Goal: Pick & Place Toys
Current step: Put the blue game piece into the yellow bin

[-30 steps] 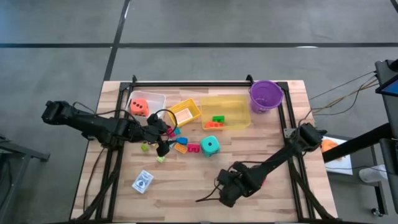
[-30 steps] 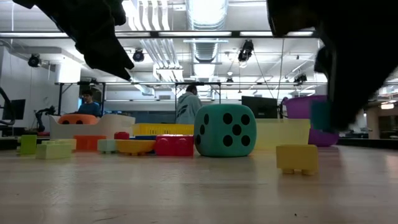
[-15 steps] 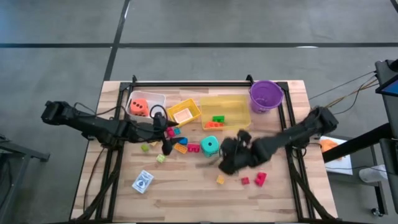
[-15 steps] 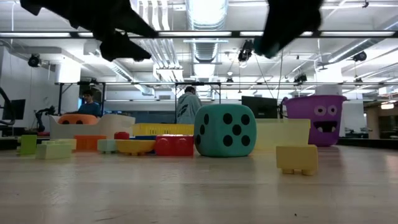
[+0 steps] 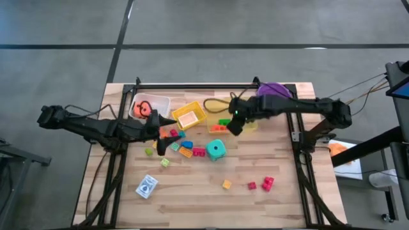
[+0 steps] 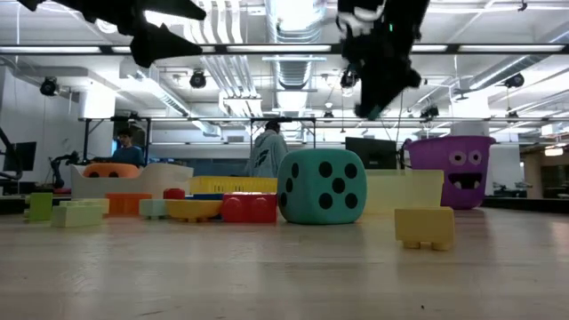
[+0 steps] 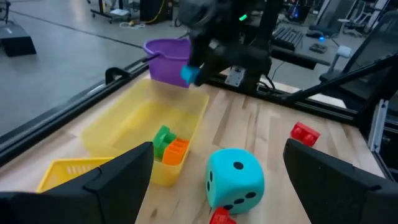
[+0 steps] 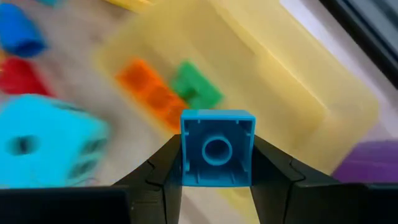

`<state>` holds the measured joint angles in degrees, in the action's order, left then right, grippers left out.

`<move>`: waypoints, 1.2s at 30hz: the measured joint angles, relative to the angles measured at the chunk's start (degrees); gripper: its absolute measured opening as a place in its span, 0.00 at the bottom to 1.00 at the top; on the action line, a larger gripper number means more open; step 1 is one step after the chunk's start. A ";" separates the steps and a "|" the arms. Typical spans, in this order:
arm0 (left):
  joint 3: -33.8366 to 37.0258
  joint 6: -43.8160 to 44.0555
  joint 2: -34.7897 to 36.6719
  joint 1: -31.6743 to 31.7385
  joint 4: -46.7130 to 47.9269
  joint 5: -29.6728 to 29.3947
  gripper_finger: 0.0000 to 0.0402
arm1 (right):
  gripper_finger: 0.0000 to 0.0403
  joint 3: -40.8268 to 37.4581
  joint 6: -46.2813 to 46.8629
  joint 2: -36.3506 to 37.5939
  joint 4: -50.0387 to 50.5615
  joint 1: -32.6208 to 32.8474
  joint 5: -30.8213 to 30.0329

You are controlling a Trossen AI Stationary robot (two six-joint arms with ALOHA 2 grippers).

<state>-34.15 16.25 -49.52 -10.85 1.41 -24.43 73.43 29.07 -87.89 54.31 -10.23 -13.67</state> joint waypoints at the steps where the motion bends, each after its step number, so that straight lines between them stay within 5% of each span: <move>1: 0.06 -0.02 0.49 0.00 0.29 -0.02 0.89 | 0.32 -0.96 -0.19 -0.30 -0.53 -1.58 0.68; 13: 0.11 0.09 0.94 0.05 3.38 -0.01 0.89 | 0.32 -9.86 -1.90 -4.74 -11.76 -11.18 9.39; 36: 0.85 0.20 0.94 0.07 9.80 -0.01 0.89 | 0.32 -8.24 -5.61 -15.35 -11.66 -10.63 10.66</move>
<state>-33.30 16.45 -48.58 -10.79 11.21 -24.44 65.19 23.46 -103.24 42.65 -20.86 -3.01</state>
